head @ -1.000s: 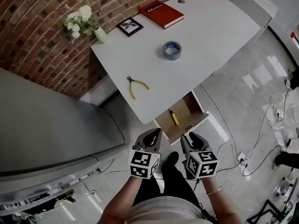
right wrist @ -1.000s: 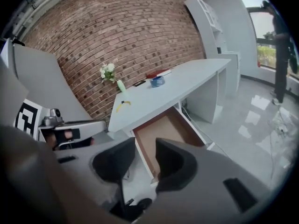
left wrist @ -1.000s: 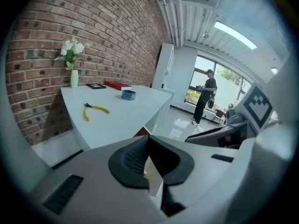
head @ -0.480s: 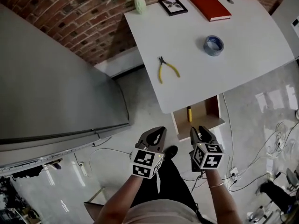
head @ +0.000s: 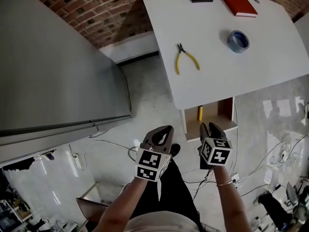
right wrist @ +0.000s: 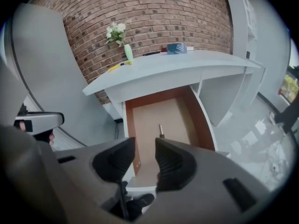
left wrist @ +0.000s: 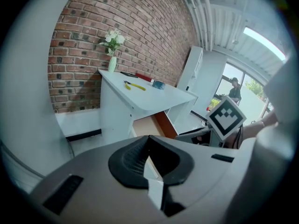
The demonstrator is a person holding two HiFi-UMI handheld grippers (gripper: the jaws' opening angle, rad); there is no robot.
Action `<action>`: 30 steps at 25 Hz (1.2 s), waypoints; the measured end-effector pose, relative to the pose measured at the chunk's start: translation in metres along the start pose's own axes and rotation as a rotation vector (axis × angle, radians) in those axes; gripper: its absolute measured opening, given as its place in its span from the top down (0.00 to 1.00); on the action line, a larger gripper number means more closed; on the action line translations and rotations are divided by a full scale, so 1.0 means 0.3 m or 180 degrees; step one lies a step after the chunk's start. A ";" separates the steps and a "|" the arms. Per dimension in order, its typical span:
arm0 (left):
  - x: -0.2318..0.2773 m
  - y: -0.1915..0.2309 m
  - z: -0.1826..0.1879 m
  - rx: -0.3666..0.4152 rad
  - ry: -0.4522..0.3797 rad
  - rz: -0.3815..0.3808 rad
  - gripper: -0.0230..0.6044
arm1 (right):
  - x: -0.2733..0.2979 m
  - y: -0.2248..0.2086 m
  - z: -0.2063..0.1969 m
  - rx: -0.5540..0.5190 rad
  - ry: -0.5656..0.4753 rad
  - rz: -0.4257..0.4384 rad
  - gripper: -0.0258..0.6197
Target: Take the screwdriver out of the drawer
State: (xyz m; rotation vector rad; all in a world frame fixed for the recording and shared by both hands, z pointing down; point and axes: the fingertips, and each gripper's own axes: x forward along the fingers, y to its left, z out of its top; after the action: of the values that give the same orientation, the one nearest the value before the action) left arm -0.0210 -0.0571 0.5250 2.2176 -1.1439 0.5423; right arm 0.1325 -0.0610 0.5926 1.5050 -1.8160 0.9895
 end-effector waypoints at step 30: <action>0.163 0.146 -0.169 -0.0218 0.0014 0.0212 0.98 | 0.425 -0.114 -0.049 -0.0592 0.0323 -0.0238 0.76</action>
State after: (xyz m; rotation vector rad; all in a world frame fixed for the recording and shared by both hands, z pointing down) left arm -0.0349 -0.0732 0.6053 2.1255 -1.2197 0.5273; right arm 0.1402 -0.1226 0.7102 1.3741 -1.7170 0.8220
